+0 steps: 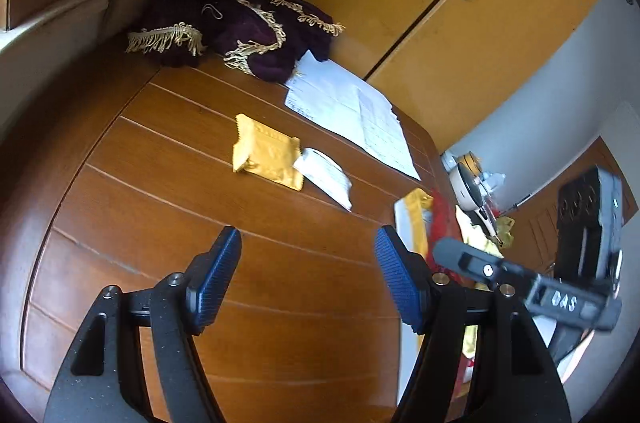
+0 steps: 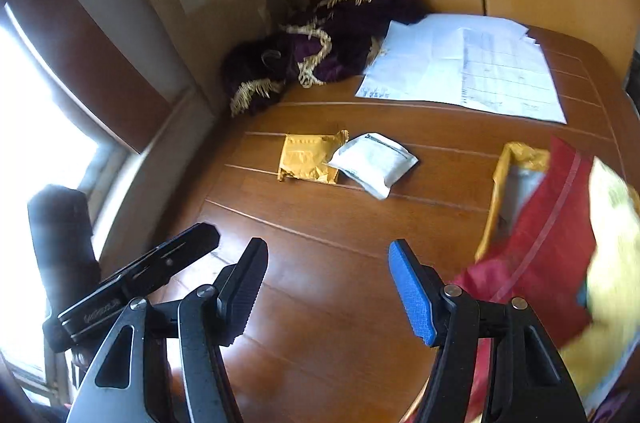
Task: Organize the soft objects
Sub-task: 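Grasp the white square packet with the right tool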
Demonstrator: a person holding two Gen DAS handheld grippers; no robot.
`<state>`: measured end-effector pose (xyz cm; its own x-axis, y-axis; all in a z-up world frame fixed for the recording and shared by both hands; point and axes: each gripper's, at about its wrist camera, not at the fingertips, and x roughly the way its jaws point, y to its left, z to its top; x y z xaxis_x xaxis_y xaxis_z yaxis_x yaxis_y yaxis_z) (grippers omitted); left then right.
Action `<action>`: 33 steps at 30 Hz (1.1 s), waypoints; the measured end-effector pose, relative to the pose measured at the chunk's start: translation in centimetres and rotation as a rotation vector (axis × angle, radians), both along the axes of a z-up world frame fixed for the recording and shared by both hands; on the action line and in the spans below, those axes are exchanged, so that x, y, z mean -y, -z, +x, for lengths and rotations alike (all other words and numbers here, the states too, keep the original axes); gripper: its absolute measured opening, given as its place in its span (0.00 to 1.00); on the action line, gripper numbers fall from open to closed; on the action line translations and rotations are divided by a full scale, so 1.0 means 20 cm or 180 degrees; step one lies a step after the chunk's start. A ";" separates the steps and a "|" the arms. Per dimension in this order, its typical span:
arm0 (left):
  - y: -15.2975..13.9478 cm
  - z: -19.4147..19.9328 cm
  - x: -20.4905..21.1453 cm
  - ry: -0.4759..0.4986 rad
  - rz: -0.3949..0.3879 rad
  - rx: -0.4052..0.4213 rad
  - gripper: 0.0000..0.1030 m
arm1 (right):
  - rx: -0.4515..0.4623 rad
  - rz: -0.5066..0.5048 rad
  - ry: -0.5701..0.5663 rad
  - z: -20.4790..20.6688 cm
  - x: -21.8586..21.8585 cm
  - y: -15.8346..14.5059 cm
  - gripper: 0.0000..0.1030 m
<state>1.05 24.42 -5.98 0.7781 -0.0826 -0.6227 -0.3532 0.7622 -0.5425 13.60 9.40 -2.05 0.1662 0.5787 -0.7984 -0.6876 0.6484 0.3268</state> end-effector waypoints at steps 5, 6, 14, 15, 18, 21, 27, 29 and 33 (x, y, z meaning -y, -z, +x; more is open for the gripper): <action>0.10 0.04 -0.13 -0.0032 -0.0215 0.0048 0.67 | 0.0089 -0.0518 -0.0122 0.16 -0.25 0.13 0.63; 0.09 0.02 -0.14 -0.0047 -0.0233 0.0060 0.67 | 0.0068 -0.0583 -0.0146 0.19 -0.30 0.17 0.63; 0.14 -0.05 -0.27 -0.0331 -0.0369 0.0120 0.67 | -0.0217 -0.0415 0.0236 0.56 -0.37 0.16 0.64; 0.15 -0.05 -0.28 -0.0339 -0.0402 0.0110 0.67 | -0.0288 -0.0487 0.0212 0.60 -0.40 0.19 0.64; 0.16 -0.04 -0.29 -0.0286 -0.0491 0.0085 0.67 | -0.0441 -0.0754 0.0220 0.68 -0.47 0.31 0.64; 0.16 -0.04 -0.28 -0.0283 -0.0473 0.0104 0.67 | -0.0573 -0.0895 0.0209 0.69 -0.49 0.42 0.68; 0.17 -0.04 -0.29 -0.0267 -0.0515 0.0077 0.67 | -0.0517 -0.0874 -0.0057 0.56 -0.52 0.34 0.68; 0.17 -0.04 -0.28 -0.0262 -0.0509 0.0065 0.67 | -0.0472 -0.0947 -0.0145 0.51 -0.54 0.35 0.68; 0.17 -0.04 -0.28 -0.0292 -0.0482 0.0061 0.67 | -0.0231 -0.1230 -0.0168 0.39 -0.56 0.37 0.69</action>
<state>0.22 30.12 -9.35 0.7983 -0.1024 -0.5936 -0.4061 0.6364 -0.6559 21.38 20.64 -9.47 0.0794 0.2396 -0.9676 -0.7074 0.6974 0.1146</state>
